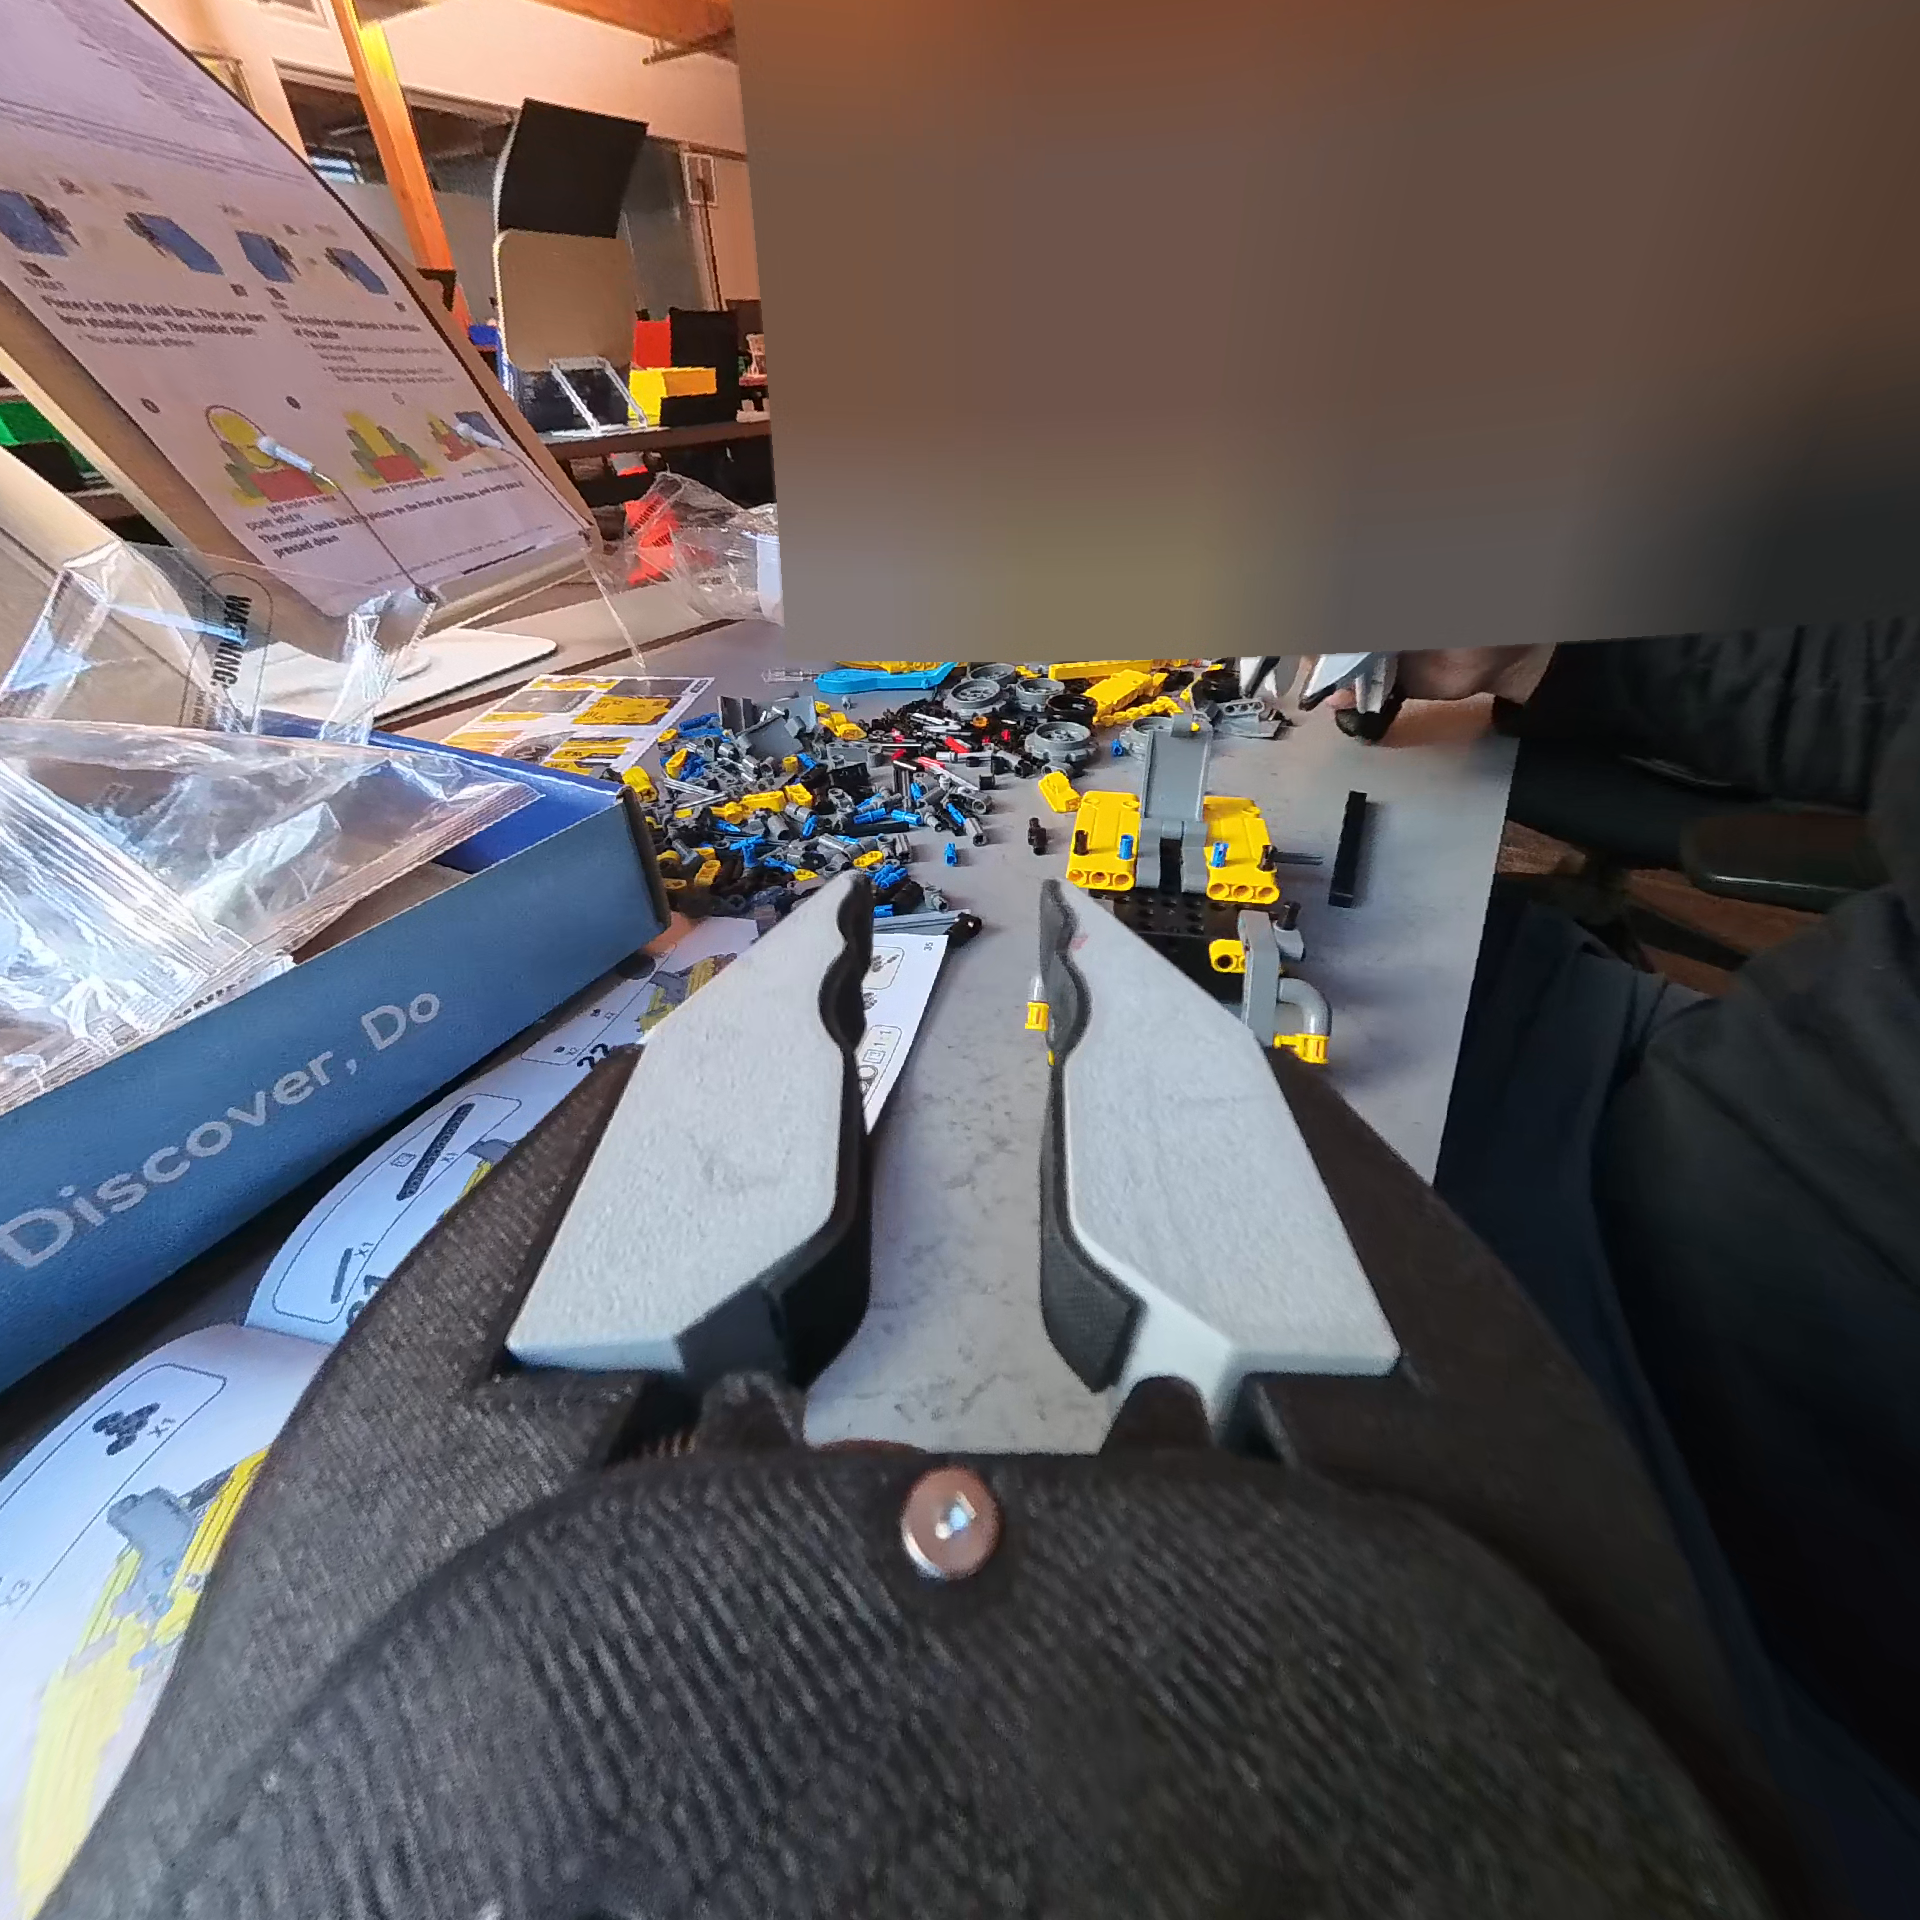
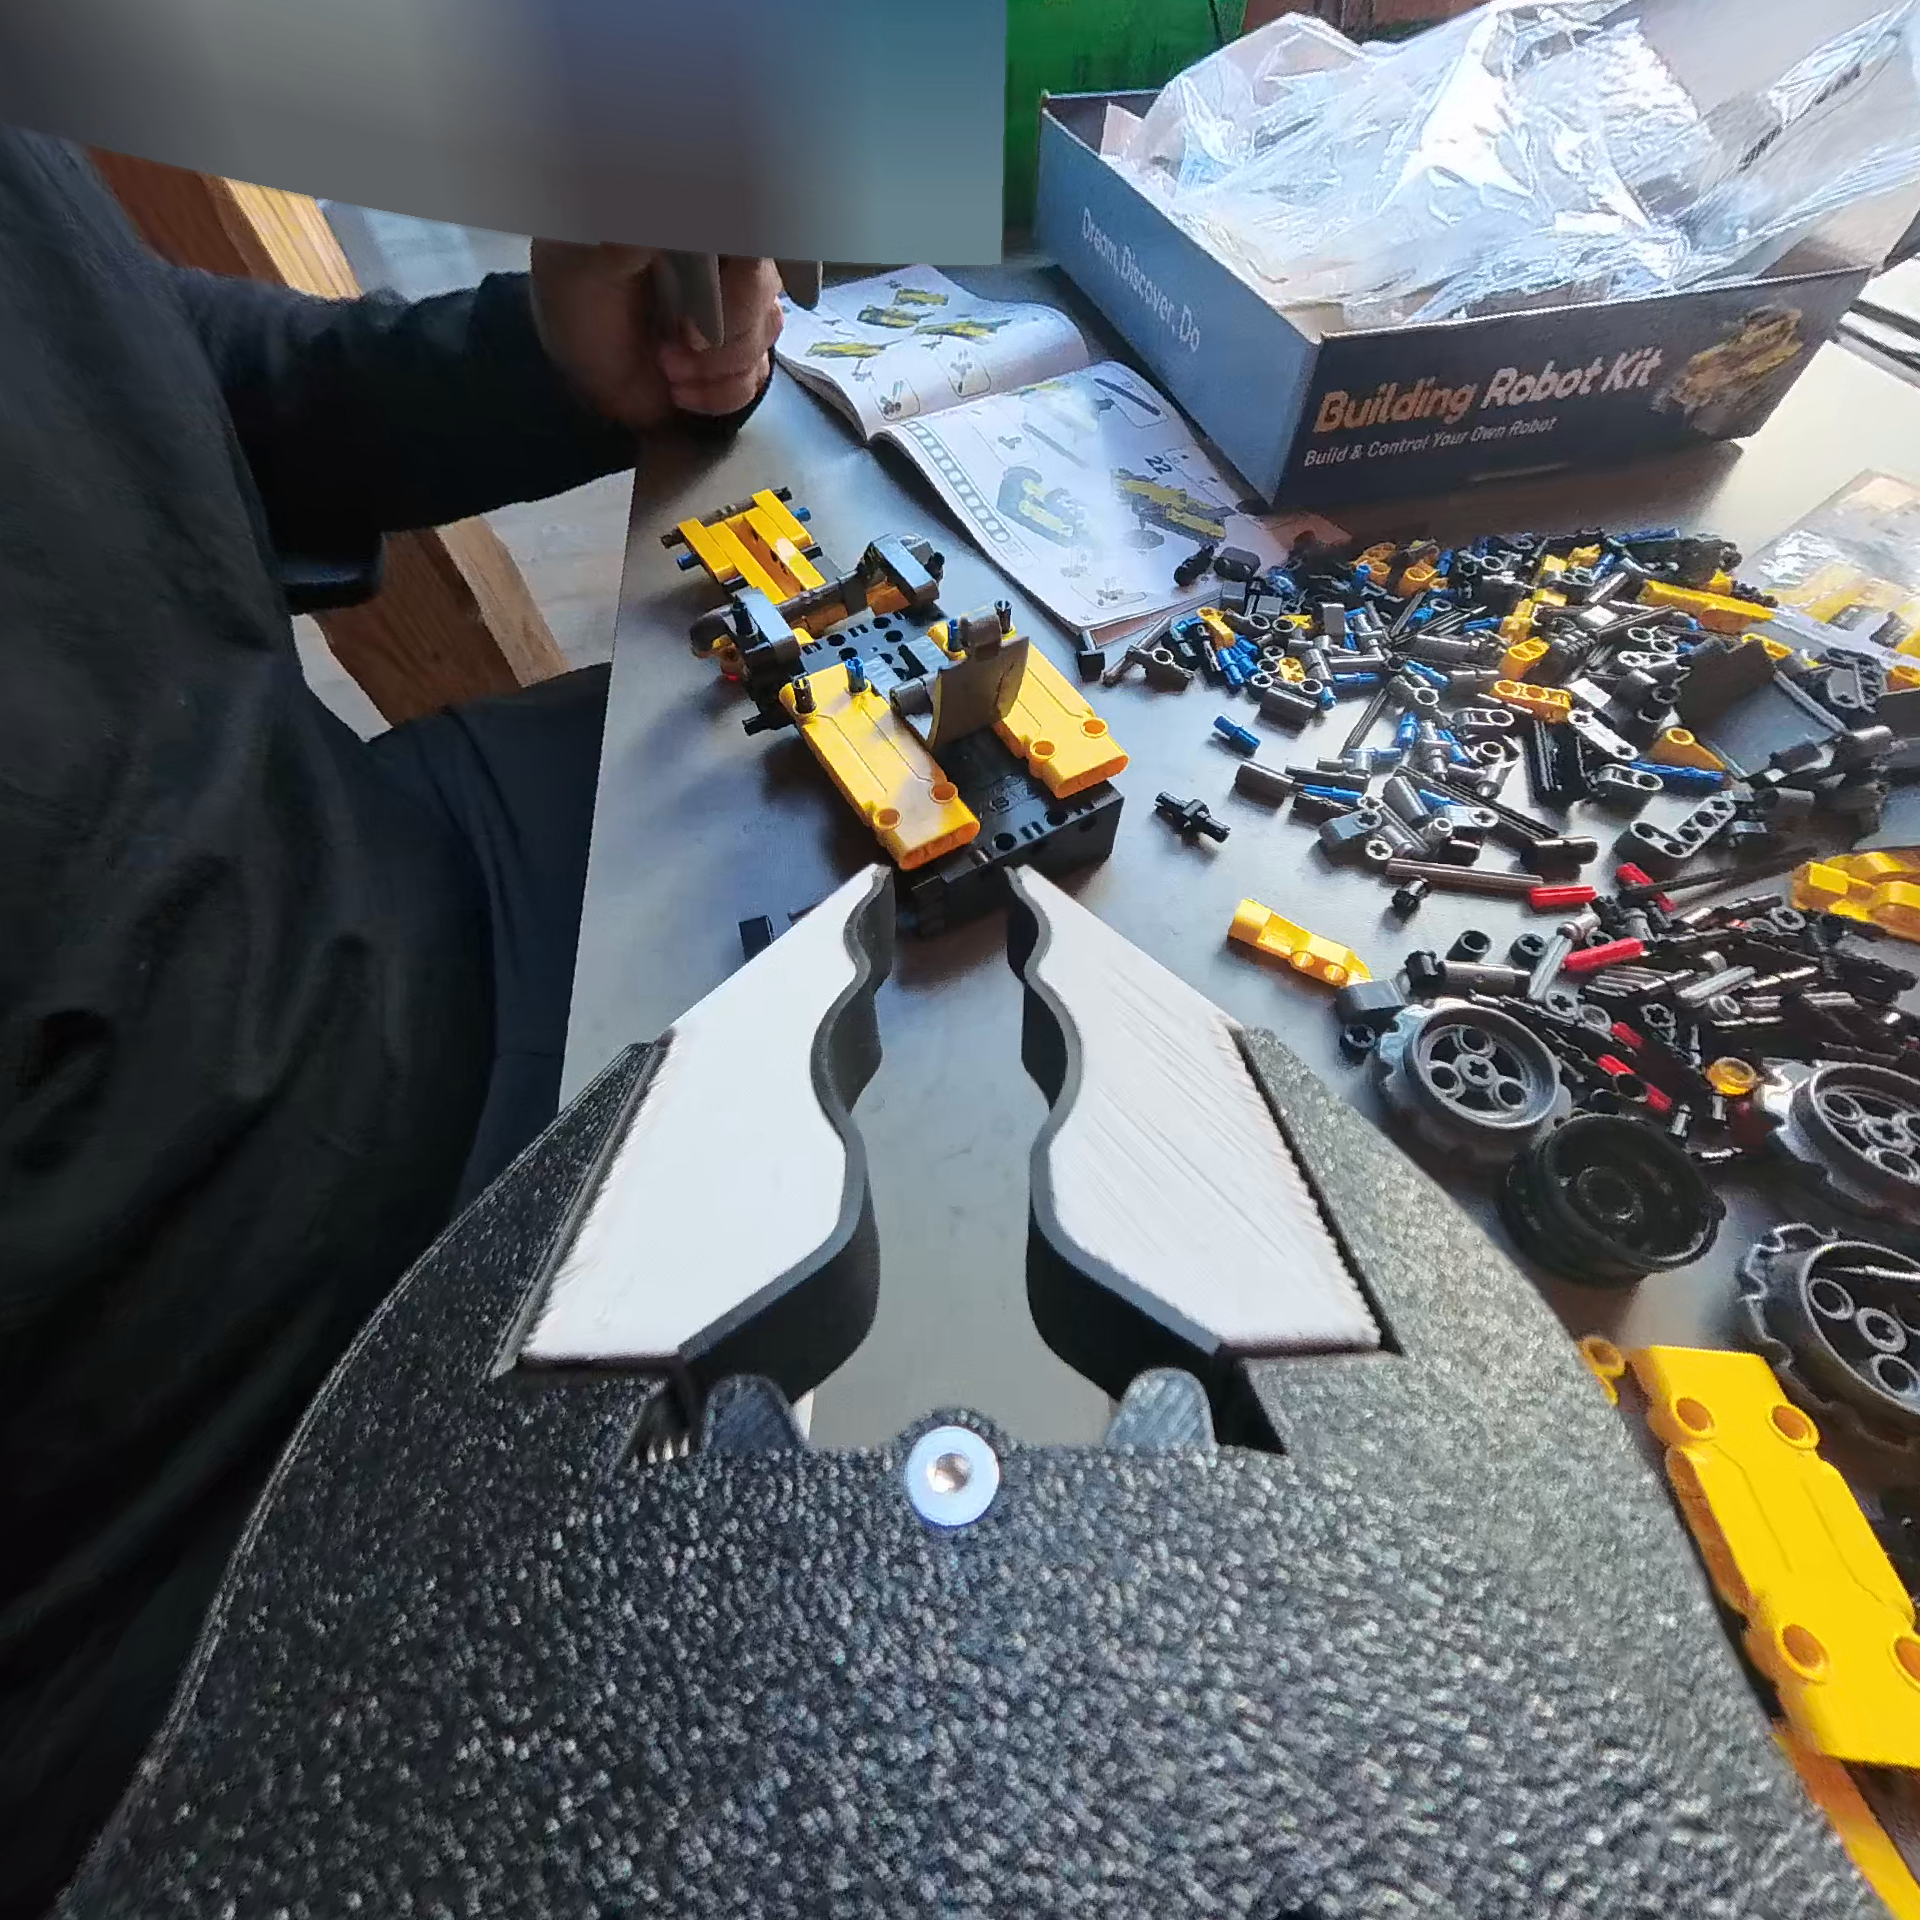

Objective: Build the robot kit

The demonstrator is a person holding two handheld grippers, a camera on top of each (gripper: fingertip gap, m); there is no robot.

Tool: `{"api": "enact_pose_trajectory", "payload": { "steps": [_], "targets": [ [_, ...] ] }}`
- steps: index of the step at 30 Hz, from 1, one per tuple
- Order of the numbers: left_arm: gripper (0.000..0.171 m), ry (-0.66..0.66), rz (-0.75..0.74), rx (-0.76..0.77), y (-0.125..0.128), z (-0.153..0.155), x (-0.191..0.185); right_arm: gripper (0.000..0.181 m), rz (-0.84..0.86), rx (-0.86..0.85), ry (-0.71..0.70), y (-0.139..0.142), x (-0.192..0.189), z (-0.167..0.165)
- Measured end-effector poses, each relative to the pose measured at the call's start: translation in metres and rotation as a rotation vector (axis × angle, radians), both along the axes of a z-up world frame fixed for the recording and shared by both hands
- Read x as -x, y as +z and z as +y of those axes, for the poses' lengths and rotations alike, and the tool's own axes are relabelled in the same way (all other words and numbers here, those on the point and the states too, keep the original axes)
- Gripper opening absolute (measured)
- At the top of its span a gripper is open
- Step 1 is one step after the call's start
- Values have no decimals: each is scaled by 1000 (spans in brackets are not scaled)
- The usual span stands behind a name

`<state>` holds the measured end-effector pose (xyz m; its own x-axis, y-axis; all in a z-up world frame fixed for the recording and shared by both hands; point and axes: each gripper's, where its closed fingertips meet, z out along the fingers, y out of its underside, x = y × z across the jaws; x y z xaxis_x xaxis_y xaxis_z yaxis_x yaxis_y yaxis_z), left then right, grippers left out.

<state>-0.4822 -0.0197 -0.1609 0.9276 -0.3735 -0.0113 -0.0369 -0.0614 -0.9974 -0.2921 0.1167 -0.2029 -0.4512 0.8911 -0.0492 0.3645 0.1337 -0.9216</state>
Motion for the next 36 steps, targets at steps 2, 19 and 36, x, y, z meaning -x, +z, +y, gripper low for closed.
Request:
{"api": "enact_pose_trajectory", "payload": {
  "steps": [2,19,36],
  "targets": [
    [29,0,2,-6,1,-1,0,21,-6,-24,-3,1,2,-1],
    [29,0,1,-2,0,0,0,16,-323,-140,-263,-45,2,47],
    [30,19,13,60,-8,6,1,3,-355,-172,-248,-56,-3,30]
  ]
}}
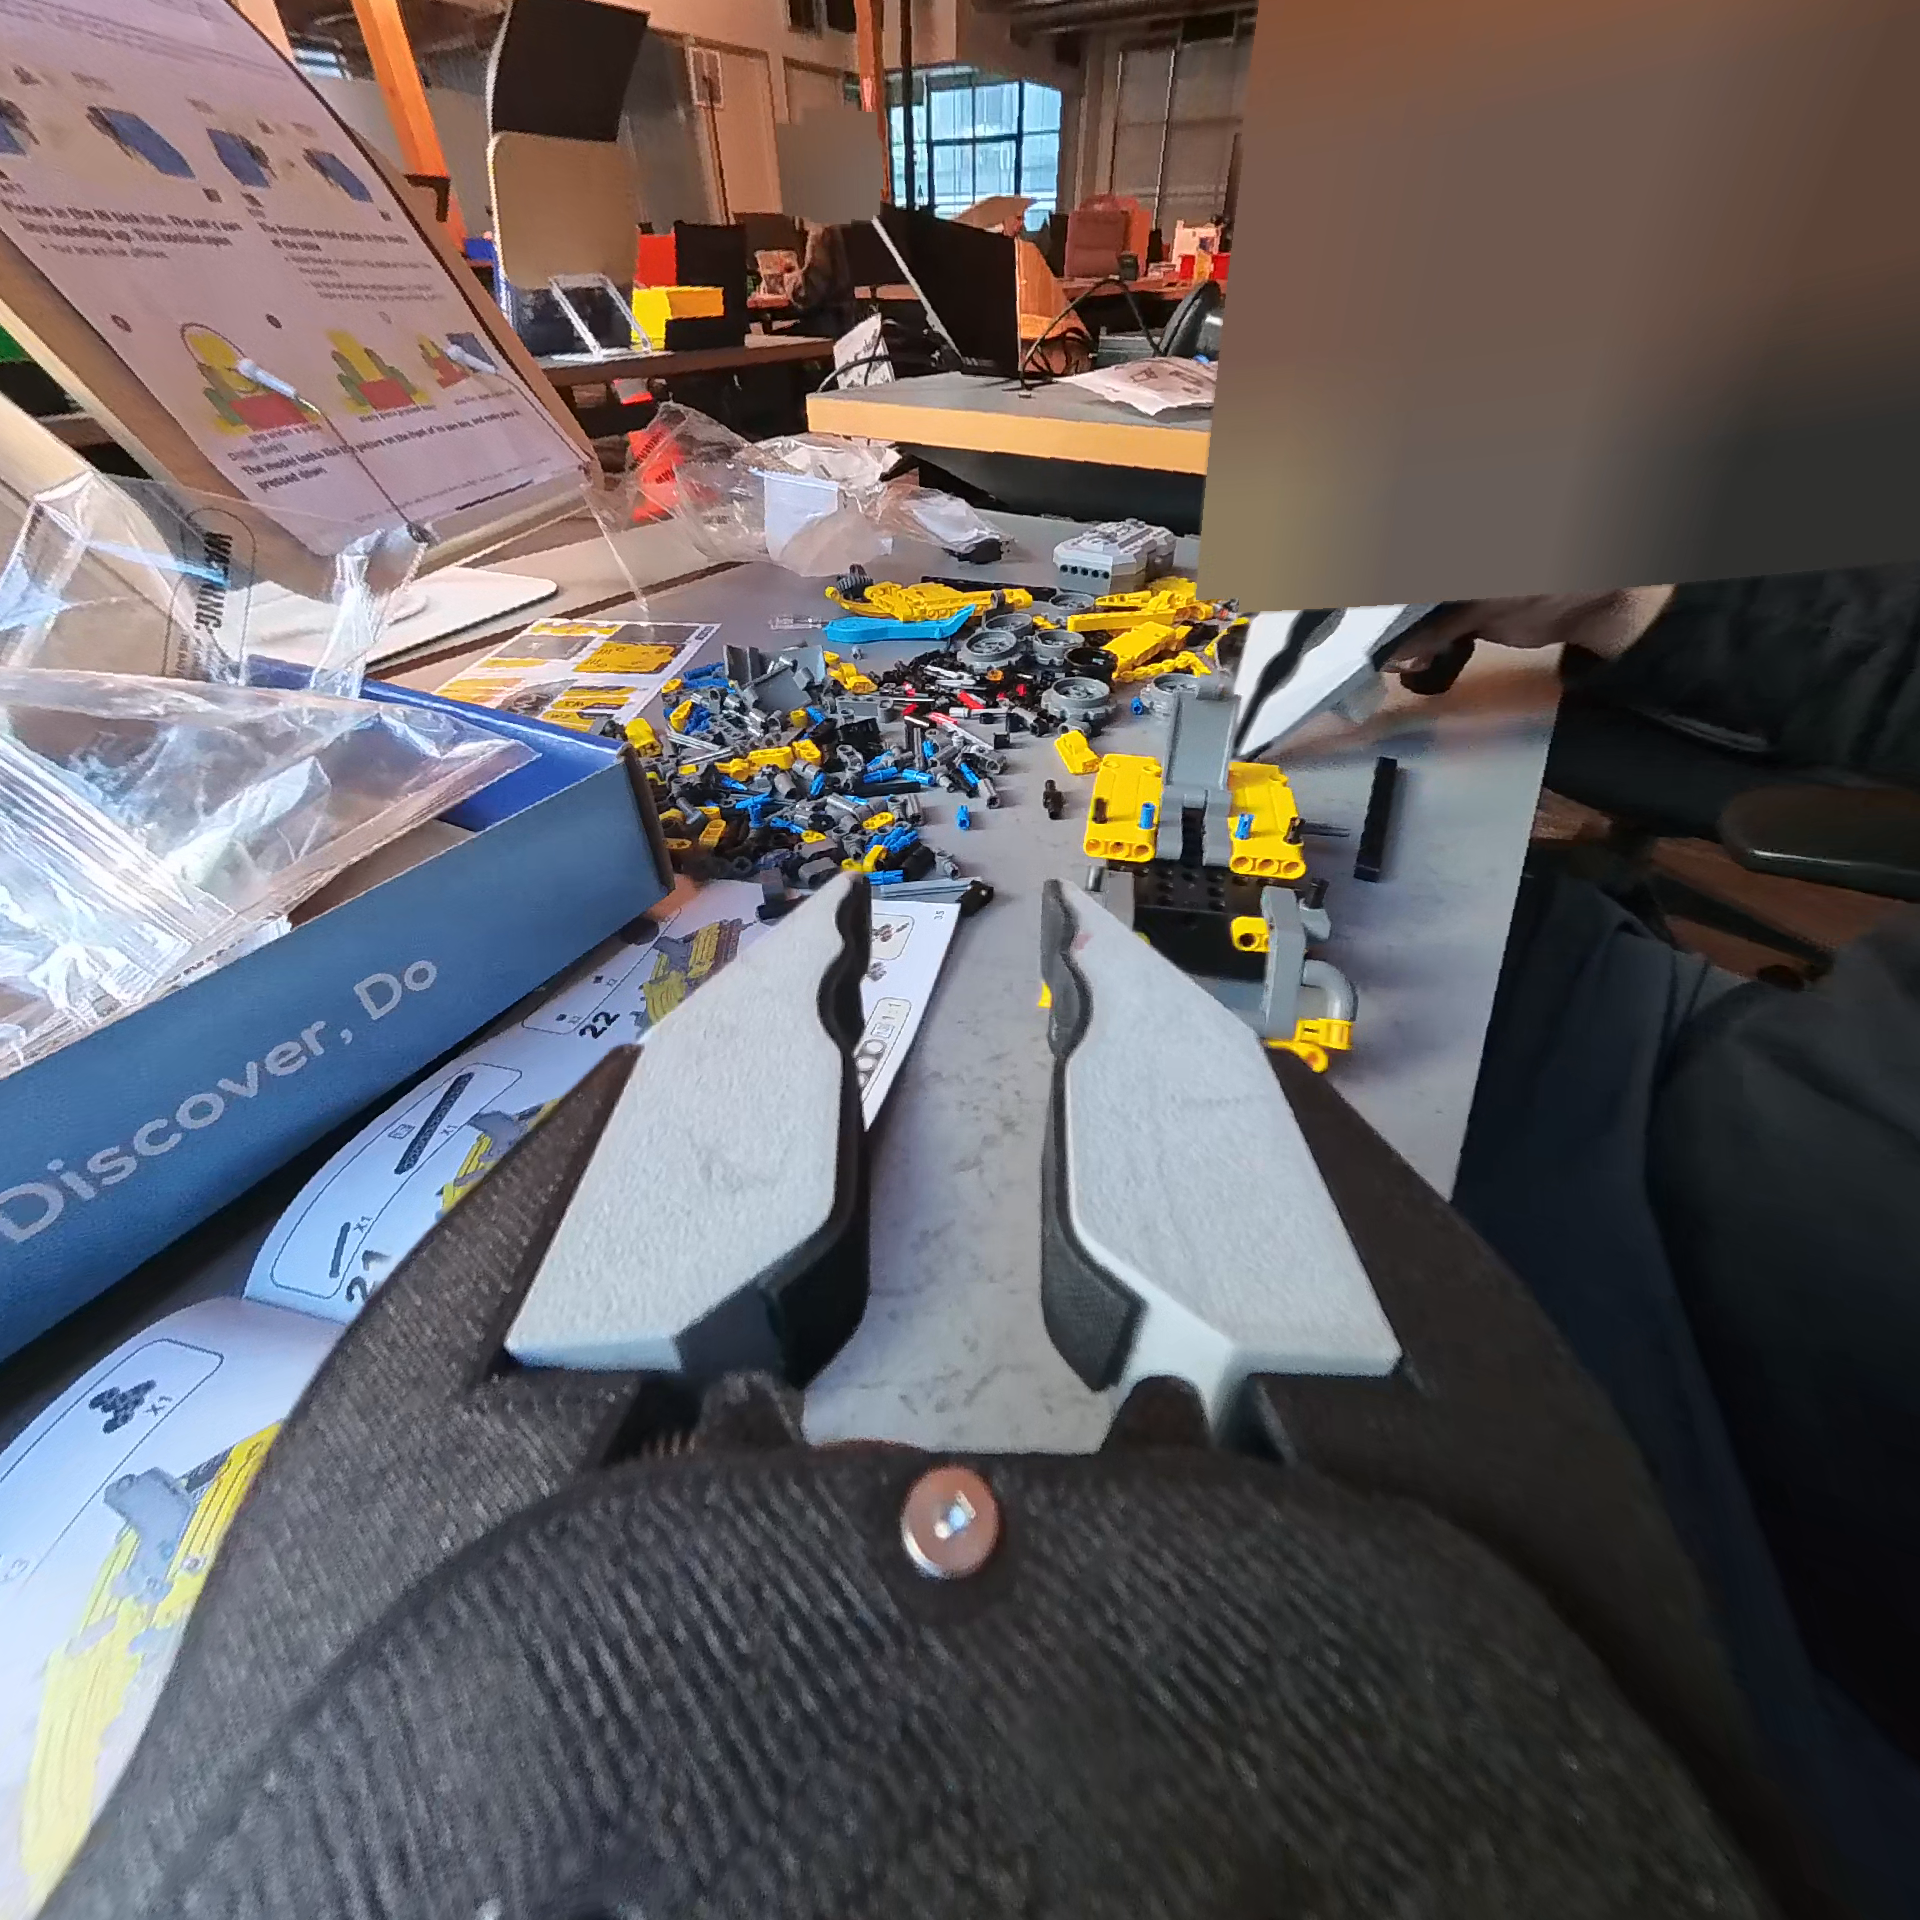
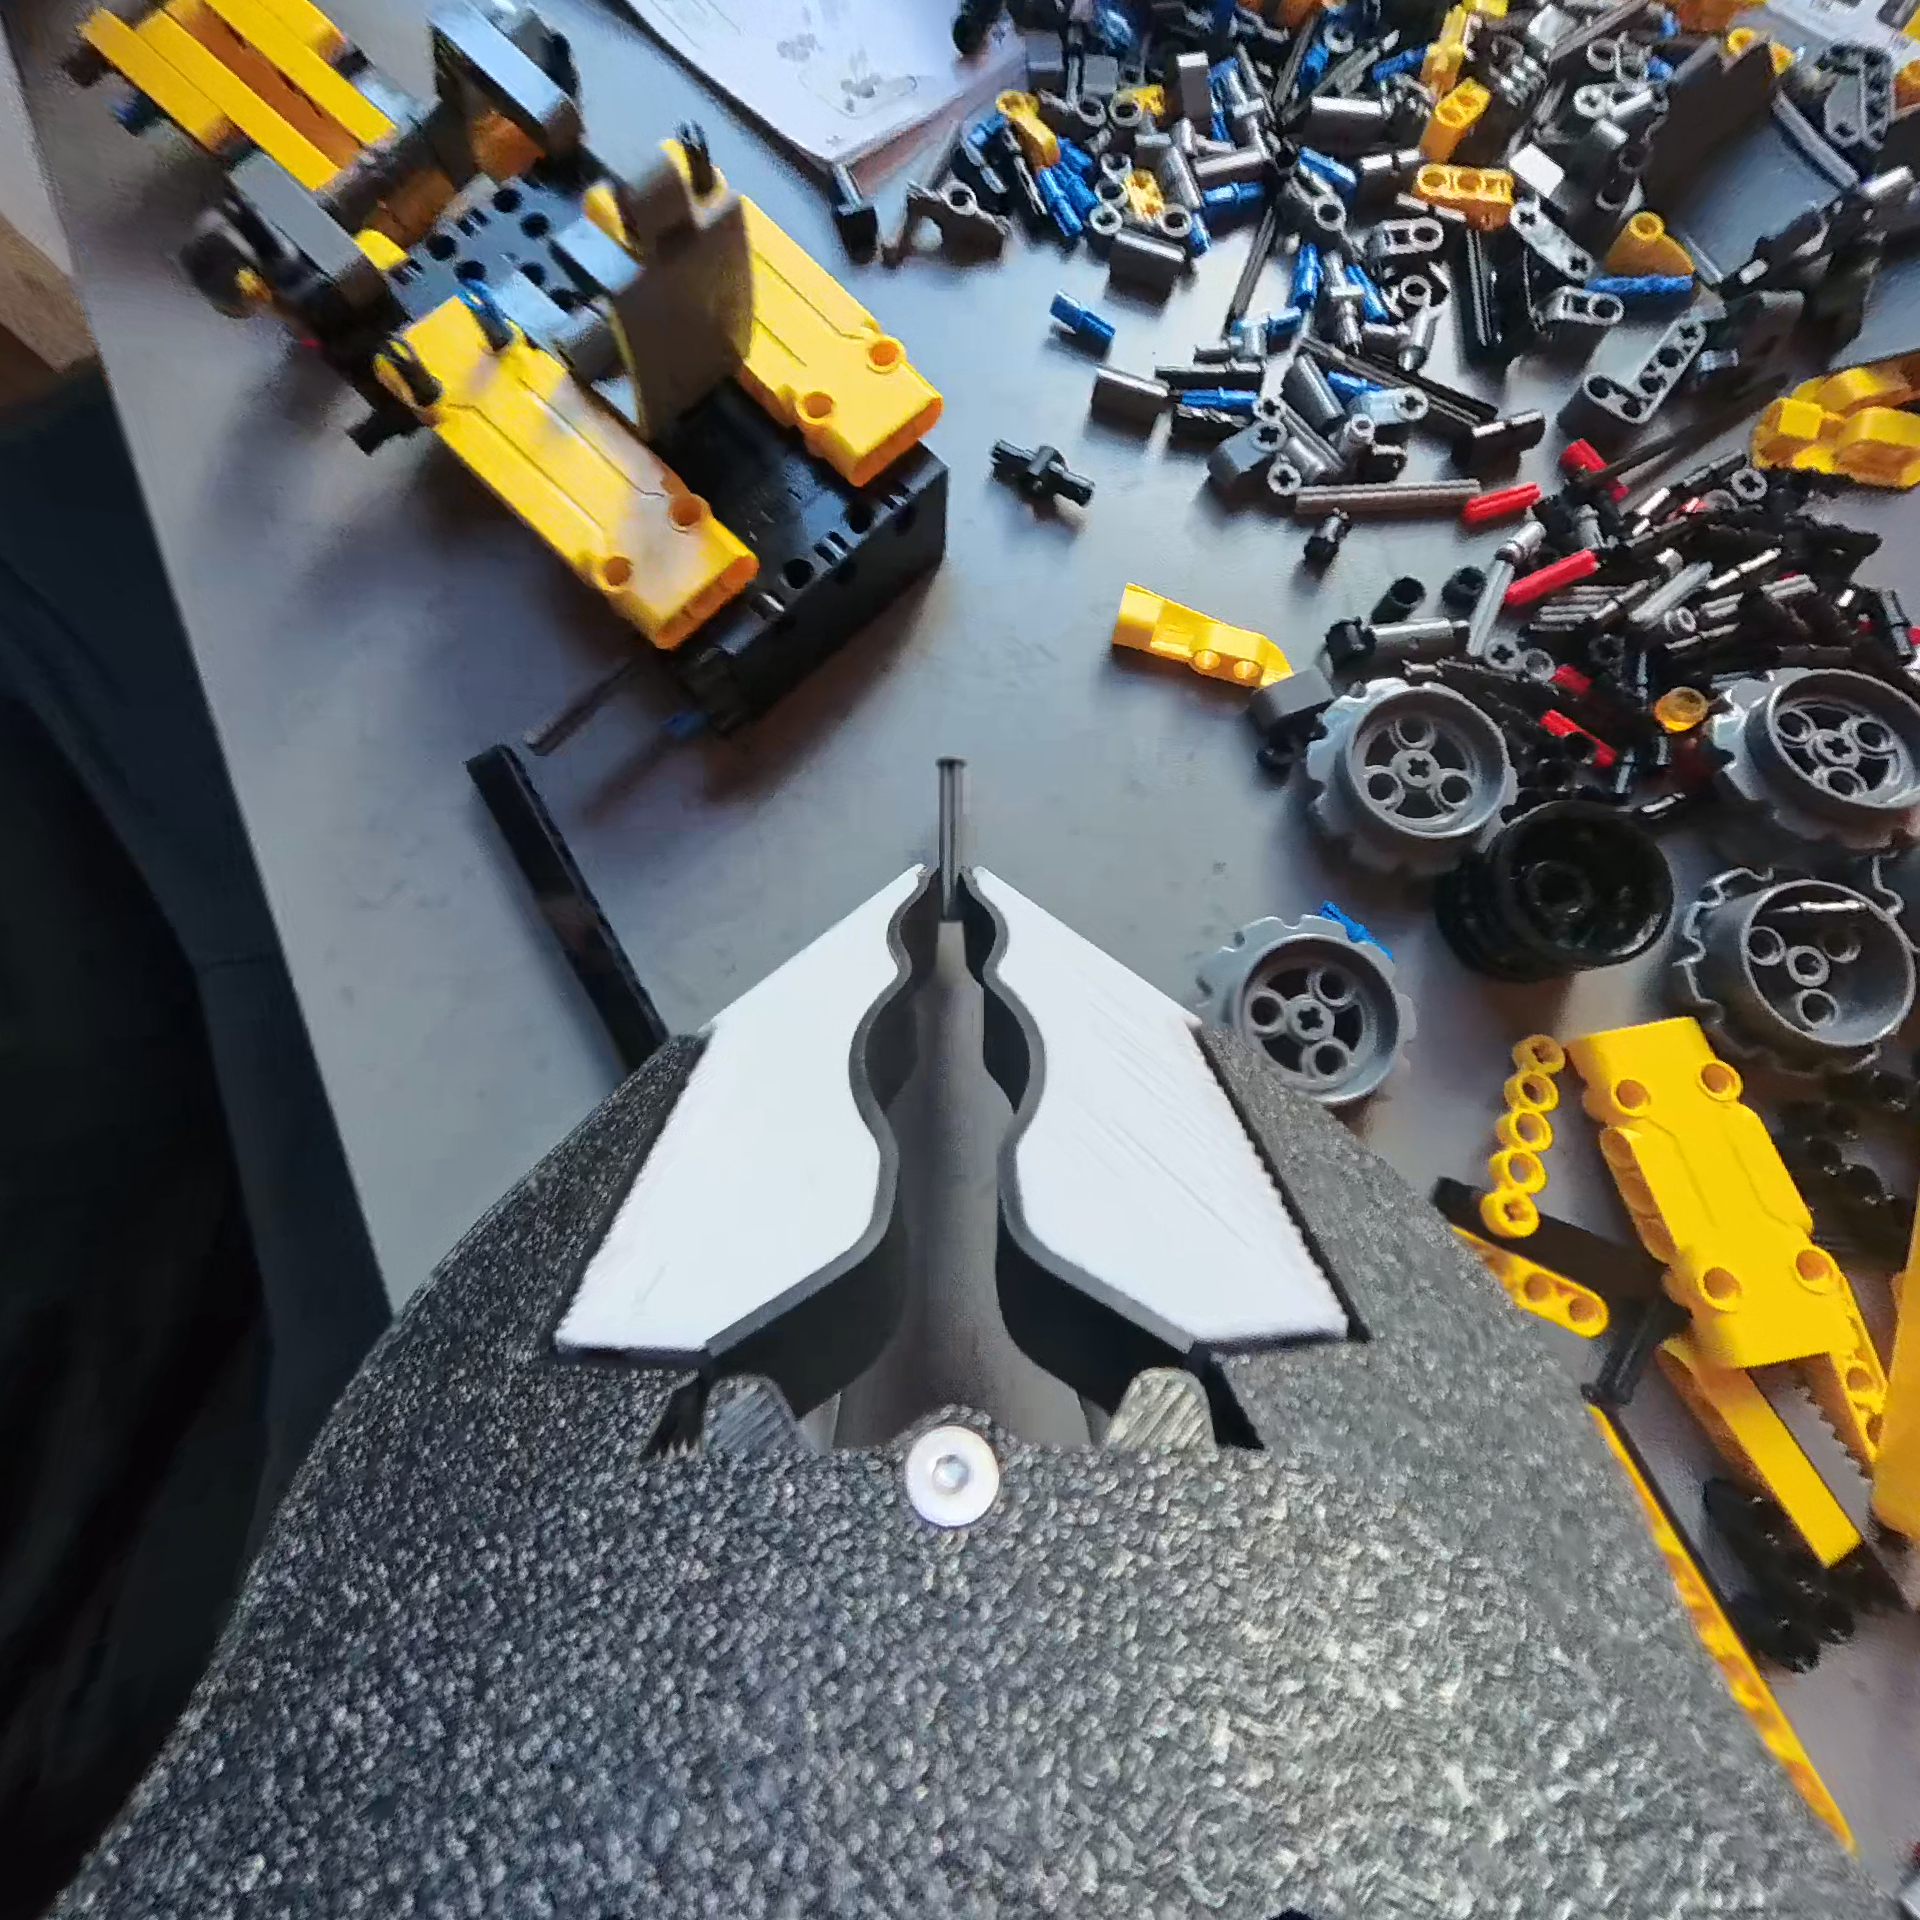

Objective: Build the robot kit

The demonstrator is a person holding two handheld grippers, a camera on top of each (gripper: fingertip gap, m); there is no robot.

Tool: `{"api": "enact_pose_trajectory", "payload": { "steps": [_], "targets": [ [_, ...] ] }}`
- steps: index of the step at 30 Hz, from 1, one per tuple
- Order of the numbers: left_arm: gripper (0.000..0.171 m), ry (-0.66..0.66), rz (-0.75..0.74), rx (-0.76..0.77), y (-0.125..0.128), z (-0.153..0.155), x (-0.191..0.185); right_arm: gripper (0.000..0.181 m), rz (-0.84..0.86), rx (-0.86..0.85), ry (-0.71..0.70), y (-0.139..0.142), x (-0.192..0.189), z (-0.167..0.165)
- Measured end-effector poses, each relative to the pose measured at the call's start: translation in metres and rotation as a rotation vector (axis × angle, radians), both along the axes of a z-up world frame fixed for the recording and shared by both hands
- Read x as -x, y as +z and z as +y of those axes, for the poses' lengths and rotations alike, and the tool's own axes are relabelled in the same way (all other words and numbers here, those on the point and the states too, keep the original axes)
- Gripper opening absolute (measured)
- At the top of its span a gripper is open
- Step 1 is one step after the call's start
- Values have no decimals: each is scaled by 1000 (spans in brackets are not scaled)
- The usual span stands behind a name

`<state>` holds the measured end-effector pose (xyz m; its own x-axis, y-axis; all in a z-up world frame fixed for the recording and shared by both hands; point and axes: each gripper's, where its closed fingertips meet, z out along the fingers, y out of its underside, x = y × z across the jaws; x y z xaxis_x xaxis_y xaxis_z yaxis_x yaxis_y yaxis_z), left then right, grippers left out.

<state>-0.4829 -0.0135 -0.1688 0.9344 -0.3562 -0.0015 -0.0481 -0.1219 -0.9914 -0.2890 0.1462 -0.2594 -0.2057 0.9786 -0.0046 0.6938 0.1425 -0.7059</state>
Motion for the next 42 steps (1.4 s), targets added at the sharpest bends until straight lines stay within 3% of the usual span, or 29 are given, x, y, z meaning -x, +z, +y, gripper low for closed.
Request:
{"api": "enact_pose_trajectory", "payload": {
  "steps": [5,7,9,12,16,17,20,24,27,29,30,33,38,42],
  "targets": [
    [38,57,-47,37,-3,6,11,3,81,18,13,18,2,-14],
    [51,114,-95,64,-1,9,13,3,113,28,38,26,1,-23],
    [67,99,-114,103,6,11,-8,3,143,55,66,37,0,-35],
    [60,-7,172,144,7,16,-72,3,183,204,101,52,-1,-56],
    [25,-139,730,127,-10,31,-143,3,205,391,167,65,-1,-82],
    [22,-166,825,99,-13,36,-153,3,207,425,181,67,-1,-87],
    [26,-217,944,74,-21,49,-169,3,172,465,191,67,0,-95],
    [26,-235,1016,-24,-12,56,-178,4,131,540,206,71,-1,-103],
    [24,-291,1122,-30,-24,58,-183,4,126,630,221,77,0,-109],
    [13,-285,1181,-79,-23,61,-184,4,107,643,219,73,1,-109],
    [2,-283,1196,-91,-23,62,-183,4,107,648,216,72,1,-109],
    [1,-274,1138,-72,-24,63,-181,4,182,621,208,75,5,-105],
    [1,-275,775,-16,-18,62,-182,13,393,358,244,92,3,-99],
    [1,-268,687,-57,-6,61,-181,13,439,208,243,101,5,-102]
  ]
}}
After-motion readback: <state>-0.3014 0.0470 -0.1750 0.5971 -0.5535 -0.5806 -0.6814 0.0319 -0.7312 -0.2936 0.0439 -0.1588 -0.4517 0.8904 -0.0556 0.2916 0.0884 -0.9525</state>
